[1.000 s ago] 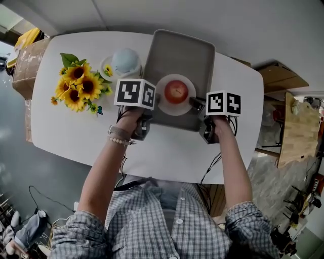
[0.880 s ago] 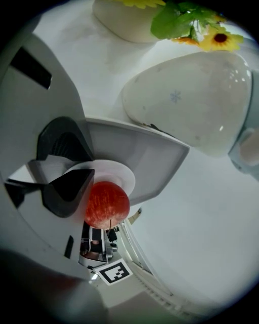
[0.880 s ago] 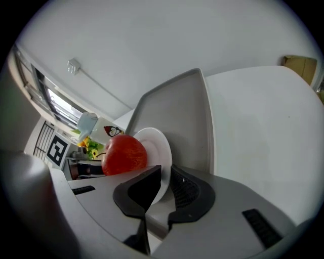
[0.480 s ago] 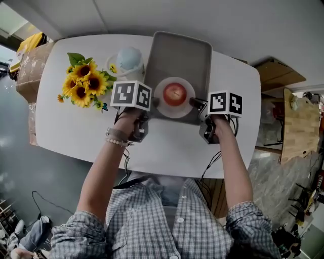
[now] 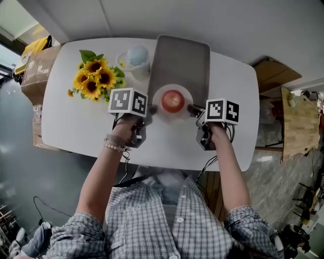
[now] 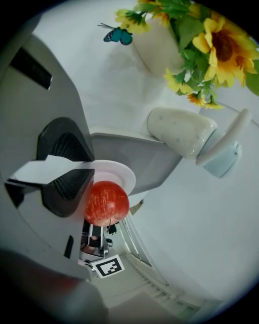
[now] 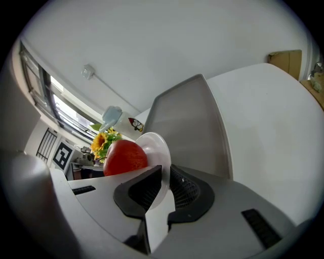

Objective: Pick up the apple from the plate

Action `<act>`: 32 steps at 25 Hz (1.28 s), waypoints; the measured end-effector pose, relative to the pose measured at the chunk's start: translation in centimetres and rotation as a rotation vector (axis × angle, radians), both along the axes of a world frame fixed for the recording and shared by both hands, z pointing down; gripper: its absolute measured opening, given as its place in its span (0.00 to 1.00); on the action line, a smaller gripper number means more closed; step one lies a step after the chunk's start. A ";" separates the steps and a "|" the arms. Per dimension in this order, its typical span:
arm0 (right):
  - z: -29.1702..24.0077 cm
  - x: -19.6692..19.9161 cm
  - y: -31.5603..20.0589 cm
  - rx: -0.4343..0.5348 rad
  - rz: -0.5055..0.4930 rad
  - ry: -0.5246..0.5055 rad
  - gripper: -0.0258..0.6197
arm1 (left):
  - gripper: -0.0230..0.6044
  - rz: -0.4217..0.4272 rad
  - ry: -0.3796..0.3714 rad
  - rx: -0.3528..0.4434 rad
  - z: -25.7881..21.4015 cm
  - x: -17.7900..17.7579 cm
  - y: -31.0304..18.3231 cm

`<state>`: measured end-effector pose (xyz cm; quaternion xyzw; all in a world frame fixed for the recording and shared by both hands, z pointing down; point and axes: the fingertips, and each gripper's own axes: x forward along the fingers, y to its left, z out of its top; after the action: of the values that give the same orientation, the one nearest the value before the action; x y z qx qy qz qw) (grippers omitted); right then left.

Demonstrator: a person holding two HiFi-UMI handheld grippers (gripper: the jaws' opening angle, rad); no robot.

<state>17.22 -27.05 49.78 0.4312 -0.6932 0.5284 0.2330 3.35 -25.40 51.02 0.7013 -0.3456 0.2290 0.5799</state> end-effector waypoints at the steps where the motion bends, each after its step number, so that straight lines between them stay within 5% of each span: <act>1: -0.1 -0.3 0.6 0.005 0.004 0.000 0.13 | 0.12 0.004 -0.003 0.001 -0.1 -0.3 0.5; 18: 1.1 -2.4 10.0 -0.036 -0.003 0.004 0.13 | 0.12 0.168 -0.067 -0.048 1.7 -2.3 9.9; 32: 5.6 -2.6 12.6 -0.130 0.001 0.043 0.13 | 0.12 0.249 -0.135 -0.082 5.7 -2.7 11.2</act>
<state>14.63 -14.48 55.35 0.4266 -0.6521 0.5631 0.2752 0.69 -14.21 56.72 0.6976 -0.2844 0.3596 0.5505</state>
